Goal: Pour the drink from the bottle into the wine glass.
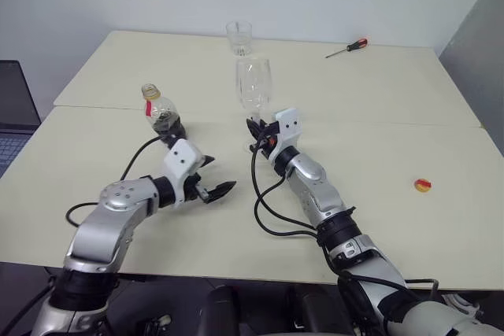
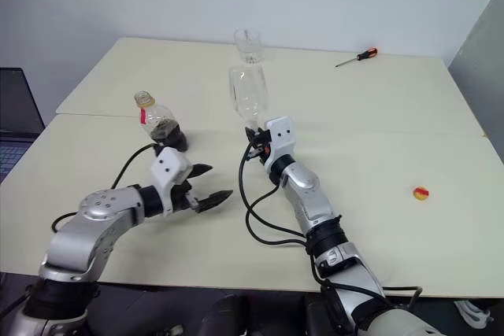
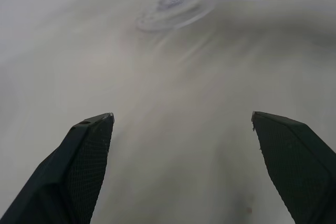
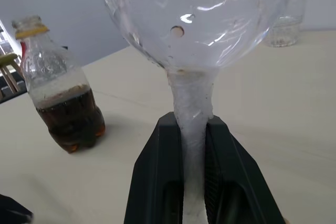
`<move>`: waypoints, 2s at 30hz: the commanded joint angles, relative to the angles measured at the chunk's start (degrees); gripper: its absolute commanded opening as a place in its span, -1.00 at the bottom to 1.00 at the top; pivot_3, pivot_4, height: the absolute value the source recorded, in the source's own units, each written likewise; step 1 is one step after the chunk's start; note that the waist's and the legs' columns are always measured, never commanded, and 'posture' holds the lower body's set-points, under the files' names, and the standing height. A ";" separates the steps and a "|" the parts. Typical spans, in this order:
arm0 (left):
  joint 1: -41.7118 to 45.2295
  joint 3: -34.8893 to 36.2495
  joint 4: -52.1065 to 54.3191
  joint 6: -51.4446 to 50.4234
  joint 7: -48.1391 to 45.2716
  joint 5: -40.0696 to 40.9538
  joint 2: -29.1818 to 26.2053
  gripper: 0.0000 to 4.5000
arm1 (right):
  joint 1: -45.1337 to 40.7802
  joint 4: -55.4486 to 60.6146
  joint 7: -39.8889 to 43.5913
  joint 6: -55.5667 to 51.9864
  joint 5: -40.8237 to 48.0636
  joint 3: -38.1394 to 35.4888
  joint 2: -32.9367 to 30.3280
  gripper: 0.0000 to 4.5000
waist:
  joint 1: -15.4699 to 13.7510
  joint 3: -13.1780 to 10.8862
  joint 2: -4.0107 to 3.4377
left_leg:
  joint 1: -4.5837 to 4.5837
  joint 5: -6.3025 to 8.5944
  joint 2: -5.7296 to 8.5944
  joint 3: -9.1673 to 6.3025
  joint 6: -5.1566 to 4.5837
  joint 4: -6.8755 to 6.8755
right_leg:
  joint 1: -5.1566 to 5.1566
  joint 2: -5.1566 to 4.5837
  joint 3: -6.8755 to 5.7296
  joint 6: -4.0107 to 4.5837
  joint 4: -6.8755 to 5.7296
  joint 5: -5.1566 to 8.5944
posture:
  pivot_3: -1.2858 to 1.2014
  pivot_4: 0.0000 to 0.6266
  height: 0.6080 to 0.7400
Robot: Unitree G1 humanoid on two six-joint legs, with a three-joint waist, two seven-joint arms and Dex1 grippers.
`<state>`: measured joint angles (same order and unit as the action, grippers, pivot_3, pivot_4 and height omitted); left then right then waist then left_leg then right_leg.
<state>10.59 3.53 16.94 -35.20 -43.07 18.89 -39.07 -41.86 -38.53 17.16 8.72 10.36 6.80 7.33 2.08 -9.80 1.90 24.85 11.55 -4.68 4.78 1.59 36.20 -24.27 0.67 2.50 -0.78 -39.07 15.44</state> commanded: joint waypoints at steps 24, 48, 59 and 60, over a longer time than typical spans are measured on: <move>0.89 1.00 0.00 4.29 3.54 -0.86 1.39 1.00 | 7.58 -5.21 2.94 8.13 -10.98 3.77 -2.55 -0.93 | -0.13 0.27 0.25 | -0.27 -0.12 -0.01 0.00 0.17 -0.03 | 0.21 0.02 0.06 0.03 -0.07 -0.01 | 0.03 -0.52 1.00; 2.35 0.92 -2.67 5.82 2.63 -1.20 1.59 1.00 | 9.41 5.01 9.00 6.63 -14.04 6.20 -8.01 0.99 | -0.12 0.31 0.32 | -0.46 -0.12 0.00 0.02 0.18 -0.03 | 0.23 0.04 0.09 0.15 -0.37 0.08 | 0.03 -0.52 1.00; -5.91 13.46 -11.43 17.46 9.23 0.74 10.46 1.00 | 21.32 45.86 42.33 -25.45 -4.26 7.29 -41.47 0.99 | -0.41 0.25 0.24 | -0.42 -0.12 0.04 0.04 0.17 0.00 | 0.23 -0.01 0.09 0.15 -0.33 0.10 | 0.03 -0.52 1.00; -7.26 14.54 -11.86 18.54 9.97 0.60 10.77 1.00 | 20.17 48.96 42.48 -30.54 -0.69 4.51 -43.47 0.99 | -0.23 0.26 0.30 | -0.43 -0.12 0.02 0.04 0.17 -0.01 | 0.23 -0.02 0.08 0.16 -0.31 0.11 | 0.03 -0.52 1.00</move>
<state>3.85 15.89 4.44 -19.41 -34.23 19.82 -28.66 -20.12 4.01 57.51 -16.00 5.11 14.46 -35.96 1.85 -9.54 2.21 24.40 11.43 -4.72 4.80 1.76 36.18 -24.03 0.65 2.58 -0.62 -39.36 15.55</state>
